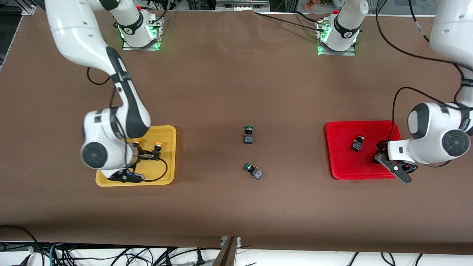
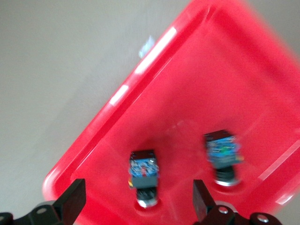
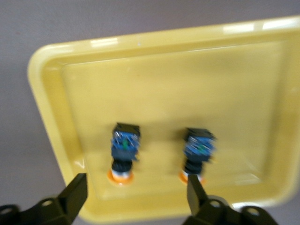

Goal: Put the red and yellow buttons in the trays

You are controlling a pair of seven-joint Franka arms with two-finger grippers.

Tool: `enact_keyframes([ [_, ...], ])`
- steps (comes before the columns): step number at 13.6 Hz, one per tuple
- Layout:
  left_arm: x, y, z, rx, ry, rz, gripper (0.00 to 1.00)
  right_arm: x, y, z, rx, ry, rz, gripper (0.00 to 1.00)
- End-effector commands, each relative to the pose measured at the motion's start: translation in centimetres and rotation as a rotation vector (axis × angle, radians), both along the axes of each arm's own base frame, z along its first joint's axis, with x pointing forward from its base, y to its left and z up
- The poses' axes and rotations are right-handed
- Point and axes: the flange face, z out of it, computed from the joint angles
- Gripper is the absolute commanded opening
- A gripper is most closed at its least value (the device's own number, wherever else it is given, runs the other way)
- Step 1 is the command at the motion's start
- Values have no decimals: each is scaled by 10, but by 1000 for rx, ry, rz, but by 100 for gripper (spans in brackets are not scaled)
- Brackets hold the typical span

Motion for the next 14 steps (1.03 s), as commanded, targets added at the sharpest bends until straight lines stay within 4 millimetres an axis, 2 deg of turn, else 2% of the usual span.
enact_keyframes([
  [1,-14,-41,112,51,24,174,100,-18,-43,108,22,5,58,100],
  [3,-26,-64,181,74,41,402,100,-46,-54,183,26,2,41,100],
  [6,-57,-107,265,138,92,662,100,-79,-74,255,20,-39,30,100],
  [7,-63,-105,284,154,92,751,100,-96,-79,274,18,-35,27,100],
  [9,-53,-85,285,140,40,808,100,-124,-96,324,-12,-110,20,100],
  [10,-51,-82,283,119,-30,826,100,-136,-106,334,-10,-123,7,100],
  [11,-61,-68,286,86,-107,866,100,-142,-109,327,-14,-105,0,100],
  [13,-112,-63,271,-37,-168,938,100,-141,-114,325,-5,-92,2,100],
  [14,-125,-64,265,-43,-174,936,100,-138,-110,325,-5,-88,8,100],
])
